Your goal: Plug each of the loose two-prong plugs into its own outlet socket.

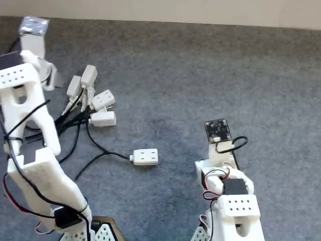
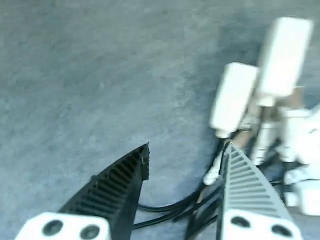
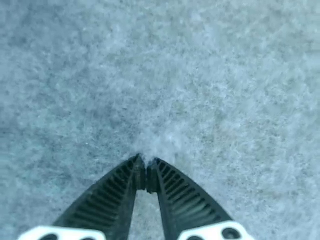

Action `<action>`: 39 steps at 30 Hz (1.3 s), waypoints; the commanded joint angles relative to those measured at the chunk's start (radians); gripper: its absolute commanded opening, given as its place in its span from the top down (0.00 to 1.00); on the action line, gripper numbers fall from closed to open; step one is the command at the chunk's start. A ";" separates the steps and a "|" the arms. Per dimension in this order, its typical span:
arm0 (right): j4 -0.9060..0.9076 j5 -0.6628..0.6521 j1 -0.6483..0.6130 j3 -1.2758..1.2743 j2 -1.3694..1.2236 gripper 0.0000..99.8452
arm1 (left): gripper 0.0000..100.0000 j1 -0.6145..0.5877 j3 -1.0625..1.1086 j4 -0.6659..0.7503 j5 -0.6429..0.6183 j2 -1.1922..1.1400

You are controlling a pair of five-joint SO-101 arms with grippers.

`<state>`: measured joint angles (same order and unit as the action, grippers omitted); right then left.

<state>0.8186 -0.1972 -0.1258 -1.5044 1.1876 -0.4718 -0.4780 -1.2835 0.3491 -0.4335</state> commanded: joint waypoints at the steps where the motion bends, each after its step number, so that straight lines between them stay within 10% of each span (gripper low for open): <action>1: -0.007 0.008 -0.033 0.007 0.019 0.99 | 0.77 0.096 -0.041 -0.008 -0.011 0.005; 12: -0.007 0.008 -0.047 0.007 0.018 0.99 | 0.86 0.306 -0.054 -0.049 -0.078 -0.197; 39: -0.007 0.008 -0.047 -0.012 0.019 0.99 | 0.86 0.163 -0.275 -0.121 -0.071 -0.357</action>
<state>0.8186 -0.1941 -0.1672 -1.5228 1.1876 -0.2908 -0.7281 -1.3986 0.2800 -0.8032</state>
